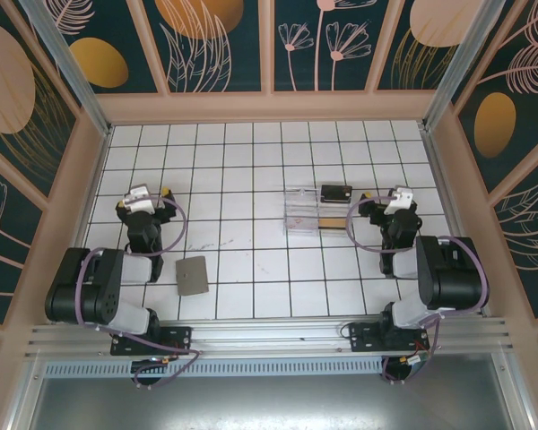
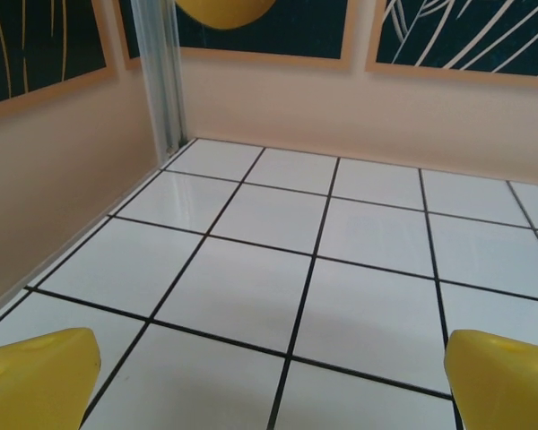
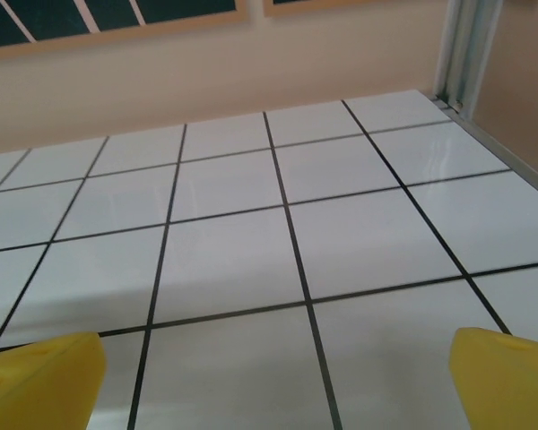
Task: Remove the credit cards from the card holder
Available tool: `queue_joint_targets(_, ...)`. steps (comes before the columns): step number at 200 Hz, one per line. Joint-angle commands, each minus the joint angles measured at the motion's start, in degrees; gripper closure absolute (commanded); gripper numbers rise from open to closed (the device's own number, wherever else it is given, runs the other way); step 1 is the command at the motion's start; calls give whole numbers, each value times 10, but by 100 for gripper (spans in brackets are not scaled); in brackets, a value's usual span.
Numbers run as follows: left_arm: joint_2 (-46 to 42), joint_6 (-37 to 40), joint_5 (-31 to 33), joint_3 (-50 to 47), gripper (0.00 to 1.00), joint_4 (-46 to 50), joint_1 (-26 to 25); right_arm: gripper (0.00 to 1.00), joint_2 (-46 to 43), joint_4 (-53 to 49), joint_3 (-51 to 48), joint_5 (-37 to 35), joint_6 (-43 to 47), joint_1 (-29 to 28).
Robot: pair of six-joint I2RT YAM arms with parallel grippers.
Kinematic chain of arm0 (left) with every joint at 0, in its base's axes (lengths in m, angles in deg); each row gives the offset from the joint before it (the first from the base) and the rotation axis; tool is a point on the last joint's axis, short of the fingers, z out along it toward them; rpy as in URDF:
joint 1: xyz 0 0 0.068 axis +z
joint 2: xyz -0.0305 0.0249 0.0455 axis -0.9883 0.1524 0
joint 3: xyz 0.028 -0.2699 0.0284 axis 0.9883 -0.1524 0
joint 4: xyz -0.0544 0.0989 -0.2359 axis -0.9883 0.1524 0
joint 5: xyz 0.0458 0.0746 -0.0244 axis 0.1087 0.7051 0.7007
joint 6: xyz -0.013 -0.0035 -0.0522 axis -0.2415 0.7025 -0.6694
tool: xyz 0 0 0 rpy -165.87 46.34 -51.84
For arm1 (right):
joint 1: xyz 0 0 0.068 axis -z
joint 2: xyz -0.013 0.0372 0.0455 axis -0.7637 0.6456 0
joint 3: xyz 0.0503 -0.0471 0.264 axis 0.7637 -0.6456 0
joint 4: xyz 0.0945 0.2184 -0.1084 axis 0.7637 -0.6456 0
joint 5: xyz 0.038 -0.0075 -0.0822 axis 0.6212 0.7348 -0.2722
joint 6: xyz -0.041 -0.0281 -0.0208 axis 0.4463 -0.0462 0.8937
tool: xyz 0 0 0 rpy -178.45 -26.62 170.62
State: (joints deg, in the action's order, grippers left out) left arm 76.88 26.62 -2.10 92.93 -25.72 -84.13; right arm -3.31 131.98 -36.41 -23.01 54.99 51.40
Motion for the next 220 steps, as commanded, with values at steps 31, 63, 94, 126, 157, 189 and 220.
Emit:
queue_joint_targets(31, -137, -157, 60, 152, 1, 318, 3, 1, -143, -192, 63, -106, -105, -4)
queue_joint_targets(63, -223, -301, 15, 168, 1, 398, 3, 1, -229, -307, 92, -79, -238, 21)
queue_joint_targets(94, -271, -366, -10, 157, 1, 459, 3, 1, -279, -446, 145, -90, -346, 29)
queue_joint_targets(126, -307, -384, -82, 127, 1, 499, 3, 1, -286, -534, 199, -15, -344, 26)
queue_joint_targets(157, -327, -389, -148, 117, 9, 563, 1, 1, -281, -544, 218, 64, -326, -26)
queue_joint_targets(189, -364, -389, -148, 92, 10, 632, -31, 1, -244, -565, 251, 43, -270, -155)
queue_joint_targets(220, -385, -419, -122, 69, 15, 681, -81, 1, -196, -574, 273, 44, -247, -237)
